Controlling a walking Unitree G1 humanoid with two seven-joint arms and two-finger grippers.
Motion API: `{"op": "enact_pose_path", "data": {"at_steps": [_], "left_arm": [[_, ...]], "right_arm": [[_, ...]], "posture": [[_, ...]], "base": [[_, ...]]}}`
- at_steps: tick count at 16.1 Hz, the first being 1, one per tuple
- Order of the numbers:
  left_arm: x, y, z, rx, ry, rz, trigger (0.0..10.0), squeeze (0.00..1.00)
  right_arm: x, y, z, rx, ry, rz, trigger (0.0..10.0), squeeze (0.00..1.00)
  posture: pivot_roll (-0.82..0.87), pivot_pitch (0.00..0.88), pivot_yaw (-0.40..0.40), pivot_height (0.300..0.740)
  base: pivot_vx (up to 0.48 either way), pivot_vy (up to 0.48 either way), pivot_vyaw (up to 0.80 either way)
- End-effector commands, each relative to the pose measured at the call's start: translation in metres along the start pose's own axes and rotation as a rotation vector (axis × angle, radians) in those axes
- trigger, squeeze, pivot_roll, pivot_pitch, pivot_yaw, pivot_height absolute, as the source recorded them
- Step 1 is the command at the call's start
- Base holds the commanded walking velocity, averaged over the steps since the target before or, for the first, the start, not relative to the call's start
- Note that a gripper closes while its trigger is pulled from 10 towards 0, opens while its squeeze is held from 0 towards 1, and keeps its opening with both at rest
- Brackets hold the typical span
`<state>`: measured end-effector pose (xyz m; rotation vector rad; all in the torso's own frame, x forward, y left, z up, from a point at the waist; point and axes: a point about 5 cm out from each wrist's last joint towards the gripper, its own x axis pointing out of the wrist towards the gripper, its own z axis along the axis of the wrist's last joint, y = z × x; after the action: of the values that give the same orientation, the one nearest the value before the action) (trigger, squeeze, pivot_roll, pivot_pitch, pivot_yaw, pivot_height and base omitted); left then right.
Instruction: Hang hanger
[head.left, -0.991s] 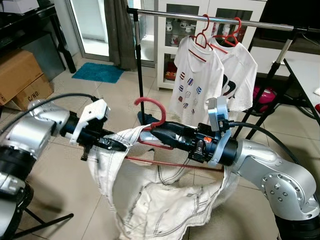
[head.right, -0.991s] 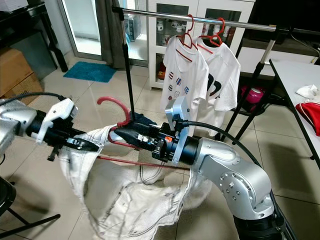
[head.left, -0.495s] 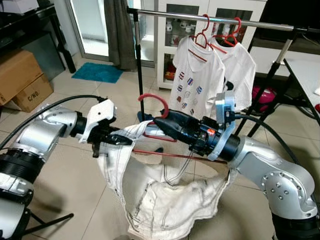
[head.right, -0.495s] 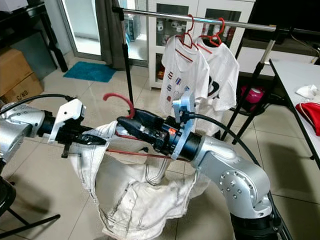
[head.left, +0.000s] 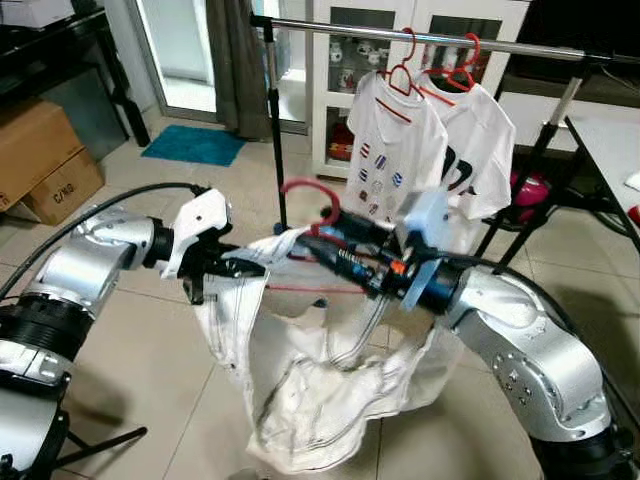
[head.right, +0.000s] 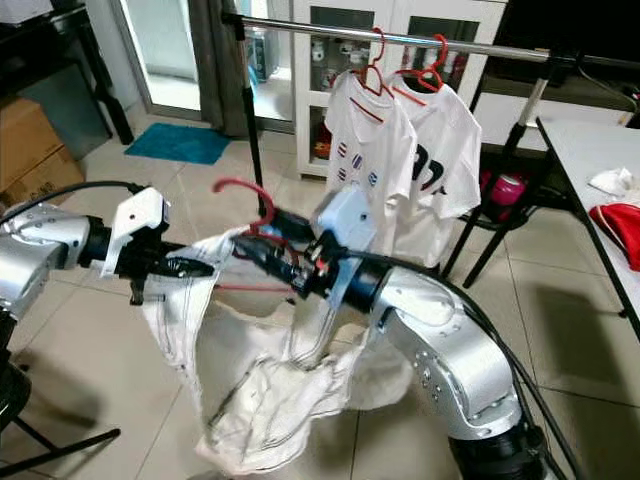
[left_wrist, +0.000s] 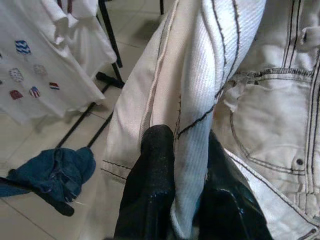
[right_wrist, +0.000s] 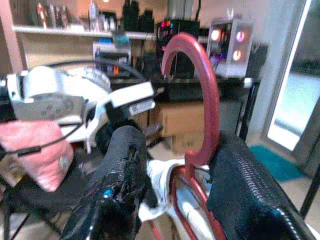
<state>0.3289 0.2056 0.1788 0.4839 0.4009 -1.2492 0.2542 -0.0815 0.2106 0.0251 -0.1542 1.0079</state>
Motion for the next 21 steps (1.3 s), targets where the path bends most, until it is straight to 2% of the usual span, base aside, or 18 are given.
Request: {"op": "enact_pose_path", "data": {"at_steps": [1,3,4,5,6,7,8,9,10,15,16,21], "left_arm": [[-0.014,0.008,-0.011,-0.058,0.046,0.102,0.0,0.00],[-0.015,0.009,-0.012,-0.062,0.042,0.116,0.0,0.00],[-0.015,0.009,-0.012,-0.063,0.039,0.119,0.0,0.00],[-0.014,0.010,-0.011,-0.062,0.035,0.119,0.0,0.00],[-0.014,0.009,-0.011,-0.059,0.028,0.114,0.0,0.00],[-0.013,0.009,-0.010,-0.059,0.023,0.110,0.0,0.00],[-0.013,0.009,-0.010,-0.058,0.022,0.109,0.0,0.00],[-0.013,0.009,-0.010,-0.058,0.020,0.107,0.0,0.00],[-0.013,0.008,-0.010,-0.059,0.018,0.106,0.0,0.00],[-0.014,0.007,-0.011,-0.064,0.018,0.103,0.0,0.00],[-0.014,0.007,-0.011,-0.063,0.017,0.103,0.0,0.00],[-0.014,0.007,-0.011,-0.064,0.019,0.102,0.0,0.00]], "right_arm": [[-0.011,-0.016,0.021,-0.106,-0.105,-0.099,10.0,1.00],[-0.014,-0.019,0.027,-0.210,-0.115,-0.128,10.0,1.00],[-0.014,-0.019,0.028,-0.206,-0.123,-0.126,10.0,1.00],[-0.015,-0.024,0.022,0.031,-0.117,-0.159,10.0,0.99],[-0.016,-0.025,0.010,0.134,-0.033,-0.156,10.0,0.37],[-0.017,-0.020,0.002,0.324,-0.050,-0.130,10.0,0.00],[-0.017,-0.020,0.006,0.513,-0.177,-0.116,10.0,0.00],[-0.018,-0.020,0.010,0.641,-0.268,-0.096,10.0,0.00],[-0.018,-0.020,0.009,0.686,-0.298,-0.092,10.0,0.00],[-0.021,-0.025,0.019,0.655,-0.320,-0.122,10.0,0.00],[-0.023,-0.027,0.021,0.660,-0.330,-0.131,0.0,0.00],[-0.026,-0.029,0.027,0.639,-0.345,-0.119,0.0,0.00]], "posture": [[-0.06,0.000,0.027,0.740],[-0.06,0.000,0.027,0.740],[-0.06,0.000,0.027,0.740],[-0.06,0.000,0.027,0.740],[-0.06,0.000,0.027,0.740],[-0.06,0.000,0.027,0.740],[-0.05,0.000,0.025,0.740],[-0.05,0.000,0.025,0.740],[-0.05,0.000,0.022,0.740],[-0.05,0.000,0.021,0.740],[-0.05,0.000,0.021,0.740],[-0.05,0.000,0.021,0.740]], "base": [[0.000,0.000,0.00],[0.000,0.000,0.00],[0.000,0.000,0.00],[0.000,0.000,0.00],[0.000,0.000,0.00],[0.000,0.000,0.00],[0.000,0.000,0.00],[0.000,0.000,0.00],[0.000,0.000,0.00],[0.000,0.000,0.00],[0.000,0.000,0.00],[0.000,0.000,0.00]]}}
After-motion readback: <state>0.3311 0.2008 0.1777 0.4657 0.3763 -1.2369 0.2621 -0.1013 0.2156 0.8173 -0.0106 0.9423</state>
